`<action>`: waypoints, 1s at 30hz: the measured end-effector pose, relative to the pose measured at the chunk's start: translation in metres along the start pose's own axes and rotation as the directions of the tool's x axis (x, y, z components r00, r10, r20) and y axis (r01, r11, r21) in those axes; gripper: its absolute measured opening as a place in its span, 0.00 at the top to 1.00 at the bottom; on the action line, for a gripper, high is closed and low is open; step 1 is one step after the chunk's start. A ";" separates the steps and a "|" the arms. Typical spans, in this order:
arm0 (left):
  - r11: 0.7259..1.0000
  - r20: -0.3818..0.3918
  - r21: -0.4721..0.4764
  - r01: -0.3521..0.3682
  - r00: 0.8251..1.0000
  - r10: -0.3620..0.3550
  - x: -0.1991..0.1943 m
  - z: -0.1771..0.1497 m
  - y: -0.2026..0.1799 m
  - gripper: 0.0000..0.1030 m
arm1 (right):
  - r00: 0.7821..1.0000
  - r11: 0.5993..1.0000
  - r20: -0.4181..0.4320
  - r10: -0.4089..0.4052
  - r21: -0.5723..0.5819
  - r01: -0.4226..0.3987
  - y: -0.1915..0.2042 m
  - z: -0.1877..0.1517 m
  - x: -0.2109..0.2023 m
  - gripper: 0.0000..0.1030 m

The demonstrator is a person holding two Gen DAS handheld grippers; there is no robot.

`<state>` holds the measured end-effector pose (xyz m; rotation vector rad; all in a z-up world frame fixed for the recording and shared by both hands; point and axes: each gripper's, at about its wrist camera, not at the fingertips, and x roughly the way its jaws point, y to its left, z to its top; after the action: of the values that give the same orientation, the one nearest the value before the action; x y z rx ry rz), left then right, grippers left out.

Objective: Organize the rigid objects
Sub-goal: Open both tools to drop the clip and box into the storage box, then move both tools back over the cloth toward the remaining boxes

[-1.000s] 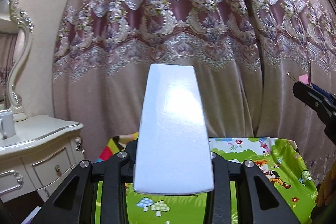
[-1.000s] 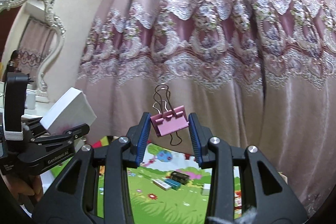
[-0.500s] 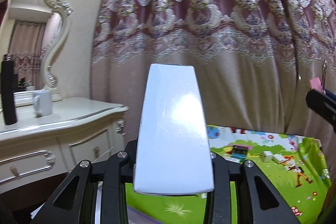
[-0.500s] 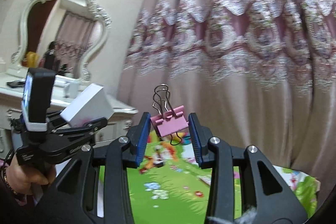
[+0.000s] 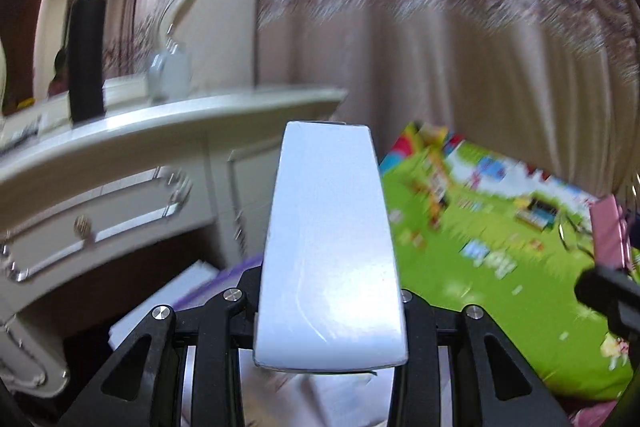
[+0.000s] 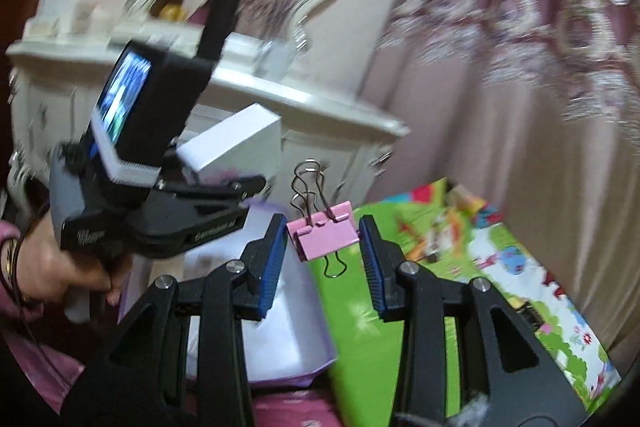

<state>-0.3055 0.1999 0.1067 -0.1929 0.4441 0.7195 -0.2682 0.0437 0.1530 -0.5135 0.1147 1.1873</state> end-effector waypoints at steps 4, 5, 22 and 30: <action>0.998 -0.140 -0.030 -0.050 0.989 0.045 0.025 -0.022 0.026 0.65 | 0.989 0.996 -0.118 0.086 -0.029 -0.090 0.021 -0.014 0.033 0.60; 0.997 -0.178 -0.042 -0.062 0.983 0.054 0.032 -0.027 0.033 0.65 | 0.983 0.993 -0.152 0.107 -0.029 -0.113 0.025 -0.019 0.043 0.60; 1.000 -0.292 -0.004 -0.027 0.956 0.025 0.051 -0.038 0.008 0.11 | 0.968 0.991 -0.226 0.111 0.103 -0.090 -0.016 -0.047 0.039 0.26; 0.945 -0.426 0.105 0.310 0.872 -0.239 0.055 -0.041 -0.105 0.09 | 0.918 0.950 -0.387 -0.088 0.244 0.194 -0.115 -0.115 0.007 0.17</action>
<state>-0.2118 0.1422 0.0474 -0.2409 0.8589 0.3513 -0.1410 -0.0324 0.0863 -0.4835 0.5560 0.9002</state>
